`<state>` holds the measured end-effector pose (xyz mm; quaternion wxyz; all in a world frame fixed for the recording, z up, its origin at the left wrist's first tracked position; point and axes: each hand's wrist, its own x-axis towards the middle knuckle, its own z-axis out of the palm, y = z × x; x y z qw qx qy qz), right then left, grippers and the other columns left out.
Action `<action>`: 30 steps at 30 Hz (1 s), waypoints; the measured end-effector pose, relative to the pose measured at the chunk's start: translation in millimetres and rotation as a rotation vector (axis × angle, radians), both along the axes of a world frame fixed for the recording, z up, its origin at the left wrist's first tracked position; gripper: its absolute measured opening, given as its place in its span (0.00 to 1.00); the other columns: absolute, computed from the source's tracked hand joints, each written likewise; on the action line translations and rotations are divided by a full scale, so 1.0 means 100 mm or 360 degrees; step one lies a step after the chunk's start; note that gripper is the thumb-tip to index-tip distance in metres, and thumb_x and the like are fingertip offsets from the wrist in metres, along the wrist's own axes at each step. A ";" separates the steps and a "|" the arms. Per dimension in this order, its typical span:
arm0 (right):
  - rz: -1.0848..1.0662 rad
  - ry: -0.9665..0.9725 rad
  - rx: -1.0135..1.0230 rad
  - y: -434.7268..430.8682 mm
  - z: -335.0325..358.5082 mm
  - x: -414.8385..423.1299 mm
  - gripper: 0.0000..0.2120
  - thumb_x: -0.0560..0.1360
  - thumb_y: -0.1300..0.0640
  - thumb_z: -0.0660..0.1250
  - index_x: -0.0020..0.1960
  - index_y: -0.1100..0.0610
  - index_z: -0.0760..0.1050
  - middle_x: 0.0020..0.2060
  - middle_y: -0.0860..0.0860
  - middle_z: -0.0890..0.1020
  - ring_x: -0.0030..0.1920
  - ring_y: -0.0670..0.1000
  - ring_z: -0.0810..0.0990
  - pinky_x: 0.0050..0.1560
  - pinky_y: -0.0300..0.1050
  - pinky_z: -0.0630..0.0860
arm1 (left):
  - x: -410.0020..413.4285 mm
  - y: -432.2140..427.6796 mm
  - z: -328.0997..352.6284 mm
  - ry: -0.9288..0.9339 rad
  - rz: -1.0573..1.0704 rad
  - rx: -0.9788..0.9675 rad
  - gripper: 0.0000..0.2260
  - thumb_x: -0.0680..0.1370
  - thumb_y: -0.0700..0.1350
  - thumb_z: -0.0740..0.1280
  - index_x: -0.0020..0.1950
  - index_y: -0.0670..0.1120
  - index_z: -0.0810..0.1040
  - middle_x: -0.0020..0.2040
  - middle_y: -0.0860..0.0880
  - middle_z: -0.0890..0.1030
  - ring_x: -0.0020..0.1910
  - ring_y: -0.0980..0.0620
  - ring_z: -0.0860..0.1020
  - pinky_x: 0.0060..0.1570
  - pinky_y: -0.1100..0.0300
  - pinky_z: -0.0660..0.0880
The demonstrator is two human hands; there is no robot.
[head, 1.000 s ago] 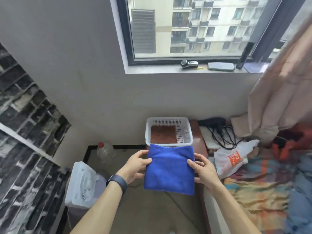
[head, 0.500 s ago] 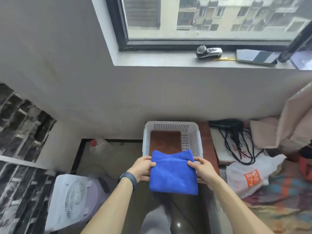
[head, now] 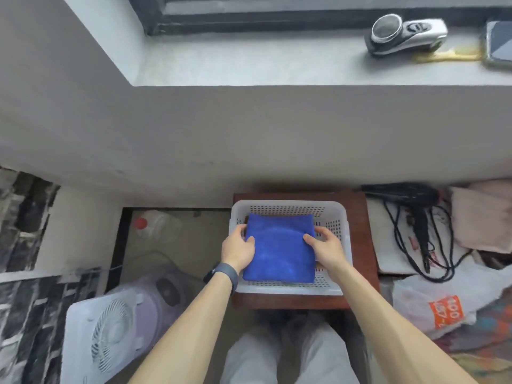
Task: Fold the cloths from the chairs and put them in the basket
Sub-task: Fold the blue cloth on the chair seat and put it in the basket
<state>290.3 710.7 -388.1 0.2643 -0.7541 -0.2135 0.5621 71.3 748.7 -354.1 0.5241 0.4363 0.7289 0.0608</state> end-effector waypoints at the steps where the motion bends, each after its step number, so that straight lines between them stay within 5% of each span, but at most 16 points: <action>1: 0.0018 0.0003 -0.0020 0.03 -0.08 0.00 0.08 0.79 0.53 0.69 0.55 0.44 0.75 0.52 0.49 0.83 0.50 0.55 0.85 0.47 0.60 0.84 | 0.01 0.00 -0.04 0.0064 -0.0041 0.0023 0.17 0.81 0.46 0.62 0.70 0.50 0.71 0.52 0.46 0.82 0.53 0.43 0.80 0.54 0.50 0.77; 4: -0.0002 0.0007 -0.0075 0.06 -0.27 -0.01 0.12 0.79 0.54 0.69 0.62 0.47 0.74 0.53 0.51 0.84 0.51 0.56 0.84 0.52 0.63 0.82 | 0.09 0.00 -0.11 0.0300 -0.0164 0.0068 0.20 0.82 0.47 0.61 0.73 0.48 0.67 0.59 0.41 0.80 0.57 0.39 0.78 0.56 0.47 0.76; 11: 0.0148 -0.0096 -0.0071 0.13 -0.45 -0.04 0.19 0.80 0.52 0.68 0.69 0.49 0.72 0.57 0.50 0.83 0.56 0.56 0.82 0.57 0.60 0.81 | 0.36 -0.16 -0.16 0.0783 -0.0587 0.0033 0.31 0.79 0.52 0.60 0.80 0.51 0.52 0.74 0.46 0.66 0.67 0.42 0.72 0.53 0.49 0.74; 16: 0.0211 -0.0317 -0.0016 0.11 -0.44 -0.10 0.16 0.79 0.51 0.67 0.66 0.50 0.72 0.54 0.47 0.80 0.58 0.56 0.81 0.50 0.48 0.78 | 0.48 -0.19 -0.37 0.0785 -0.0941 0.0427 0.29 0.80 0.50 0.60 0.80 0.48 0.57 0.80 0.44 0.57 0.78 0.43 0.58 0.74 0.49 0.63; 21: 0.0639 -0.1347 0.0543 -0.09 -0.43 -0.39 0.21 0.80 0.49 0.59 0.71 0.55 0.70 0.71 0.55 0.71 0.70 0.57 0.68 0.69 0.56 0.67 | 0.52 -0.22 -0.66 0.0863 -0.0991 0.0633 0.27 0.82 0.51 0.56 0.81 0.47 0.57 0.81 0.43 0.54 0.80 0.39 0.49 0.77 0.43 0.52; 24: 0.1174 -0.1375 0.0680 -0.17 -0.63 -0.43 0.26 0.82 0.49 0.57 0.78 0.55 0.64 0.78 0.55 0.65 0.78 0.55 0.60 0.76 0.58 0.59 | 0.46 -0.27 -0.89 0.0928 -0.1021 0.0643 0.28 0.83 0.52 0.54 0.81 0.48 0.51 0.81 0.43 0.51 0.80 0.40 0.47 0.77 0.42 0.50; 30: 0.1440 -0.1317 0.0366 -0.18 -0.97 -0.34 0.30 0.84 0.44 0.49 0.82 0.50 0.41 0.82 0.51 0.45 0.81 0.51 0.40 0.79 0.65 0.43 | 0.46 -0.26 -1.19 0.0981 -0.1067 0.0741 0.31 0.81 0.56 0.53 0.81 0.49 0.48 0.81 0.42 0.51 0.80 0.38 0.48 0.78 0.42 0.48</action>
